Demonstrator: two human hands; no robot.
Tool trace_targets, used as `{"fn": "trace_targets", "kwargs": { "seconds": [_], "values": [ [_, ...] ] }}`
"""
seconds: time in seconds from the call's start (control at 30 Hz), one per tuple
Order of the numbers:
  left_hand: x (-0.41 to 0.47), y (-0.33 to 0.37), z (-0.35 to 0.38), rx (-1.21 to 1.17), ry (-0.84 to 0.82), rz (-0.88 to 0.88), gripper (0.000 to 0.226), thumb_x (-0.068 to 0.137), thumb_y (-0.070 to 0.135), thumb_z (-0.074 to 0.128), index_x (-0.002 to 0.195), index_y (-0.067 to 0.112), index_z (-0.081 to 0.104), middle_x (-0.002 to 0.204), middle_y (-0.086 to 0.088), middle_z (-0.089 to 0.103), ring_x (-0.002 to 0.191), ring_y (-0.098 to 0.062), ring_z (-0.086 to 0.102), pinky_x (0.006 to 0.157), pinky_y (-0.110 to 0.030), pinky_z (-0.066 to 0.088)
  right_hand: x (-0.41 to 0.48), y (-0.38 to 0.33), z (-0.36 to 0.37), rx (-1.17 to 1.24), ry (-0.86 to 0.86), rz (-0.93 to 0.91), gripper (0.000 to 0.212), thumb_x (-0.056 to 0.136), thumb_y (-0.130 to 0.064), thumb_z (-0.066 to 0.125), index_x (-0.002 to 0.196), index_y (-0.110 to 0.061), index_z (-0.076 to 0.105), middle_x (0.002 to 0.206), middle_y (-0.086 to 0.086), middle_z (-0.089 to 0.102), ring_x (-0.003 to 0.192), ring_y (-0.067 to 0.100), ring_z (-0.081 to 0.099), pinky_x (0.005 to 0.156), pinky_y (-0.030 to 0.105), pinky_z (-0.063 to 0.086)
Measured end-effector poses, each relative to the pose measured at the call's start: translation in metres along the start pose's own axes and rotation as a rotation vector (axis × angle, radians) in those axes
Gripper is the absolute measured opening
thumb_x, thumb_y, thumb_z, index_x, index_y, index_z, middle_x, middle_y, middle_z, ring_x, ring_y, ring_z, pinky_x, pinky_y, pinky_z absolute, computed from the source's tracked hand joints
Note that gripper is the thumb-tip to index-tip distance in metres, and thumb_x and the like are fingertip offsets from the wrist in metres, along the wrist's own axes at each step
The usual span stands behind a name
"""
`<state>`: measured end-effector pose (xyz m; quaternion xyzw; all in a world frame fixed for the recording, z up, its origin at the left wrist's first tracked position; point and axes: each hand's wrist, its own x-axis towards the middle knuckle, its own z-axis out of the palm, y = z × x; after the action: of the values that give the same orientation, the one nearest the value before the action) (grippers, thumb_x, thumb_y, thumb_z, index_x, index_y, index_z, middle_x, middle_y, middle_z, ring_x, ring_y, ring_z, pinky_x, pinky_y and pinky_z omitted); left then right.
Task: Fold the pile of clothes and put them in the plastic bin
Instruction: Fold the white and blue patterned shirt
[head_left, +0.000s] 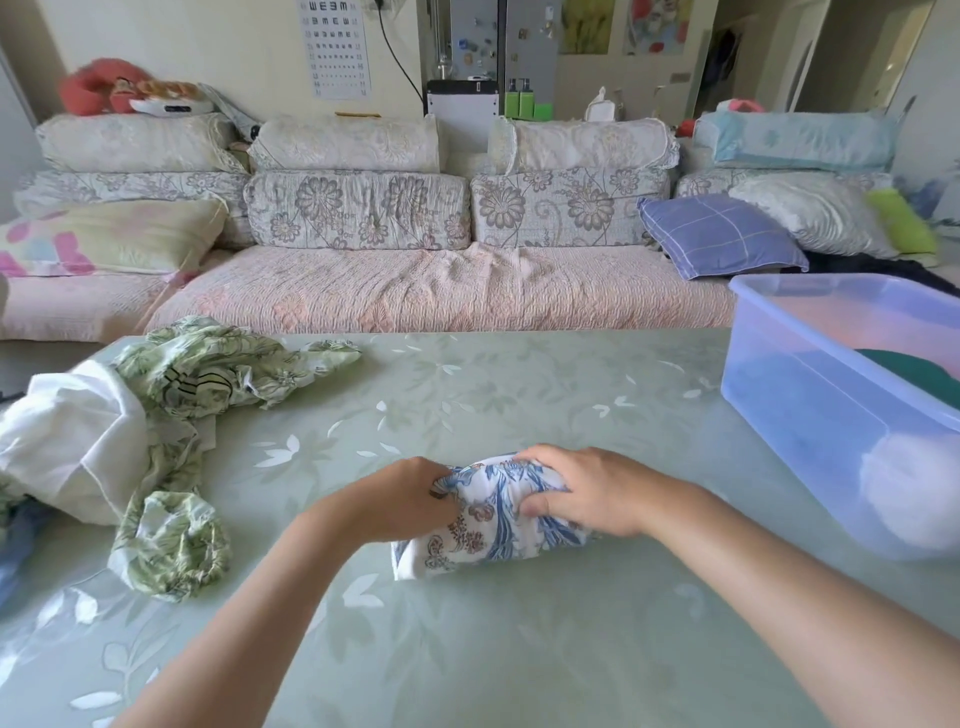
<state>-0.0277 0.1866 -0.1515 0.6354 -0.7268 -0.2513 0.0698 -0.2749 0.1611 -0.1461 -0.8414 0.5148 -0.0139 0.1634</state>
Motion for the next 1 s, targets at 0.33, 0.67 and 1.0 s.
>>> {"fn": "trace_targets", "kwargs": {
  "seconds": [0.33, 0.67, 1.0],
  "values": [
    [0.025, 0.015, 0.051, 0.338, 0.696, 0.440, 0.037, 0.092, 0.029, 0.045, 0.123, 0.021, 0.063, 0.123, 0.005, 0.062, 0.115, -0.019, 0.055, 0.097, -0.032, 0.037, 0.056, -0.001, 0.020, -0.469, 0.284, 0.015, 0.035, 0.105, -0.043, 0.037, 0.120, -0.021, 0.060, 0.117, 0.005, 0.054, 0.110, 0.029, 0.055, 0.091, 0.039, 0.039],
    [0.039, -0.015, 0.067, 0.334, 0.307, 0.238, 0.096, 0.079, 0.072, 0.037, 0.157, 0.025, 0.006, 0.163, 0.003, 0.011, 0.150, -0.021, 0.010, 0.120, -0.037, 0.012, 0.052, -0.003, 0.052, -0.143, 0.009, -0.147, 0.096, 0.079, -0.048, 0.037, 0.158, -0.023, -0.009, 0.167, -0.004, -0.010, 0.152, 0.012, -0.013, 0.125, 0.038, -0.001],
    [0.051, -0.025, 0.042, 0.372, 0.128, 0.174, 0.099, 0.077, 0.043, 0.059, 0.157, 0.028, 0.004, 0.163, 0.004, 0.014, 0.151, -0.021, 0.012, 0.122, -0.037, 0.011, 0.064, -0.009, 0.046, -0.277, 0.037, -0.127, 0.099, 0.083, -0.019, 0.065, 0.159, -0.028, 0.001, 0.166, -0.001, 0.011, 0.151, 0.024, 0.016, 0.122, 0.035, 0.020]
  ]
}}
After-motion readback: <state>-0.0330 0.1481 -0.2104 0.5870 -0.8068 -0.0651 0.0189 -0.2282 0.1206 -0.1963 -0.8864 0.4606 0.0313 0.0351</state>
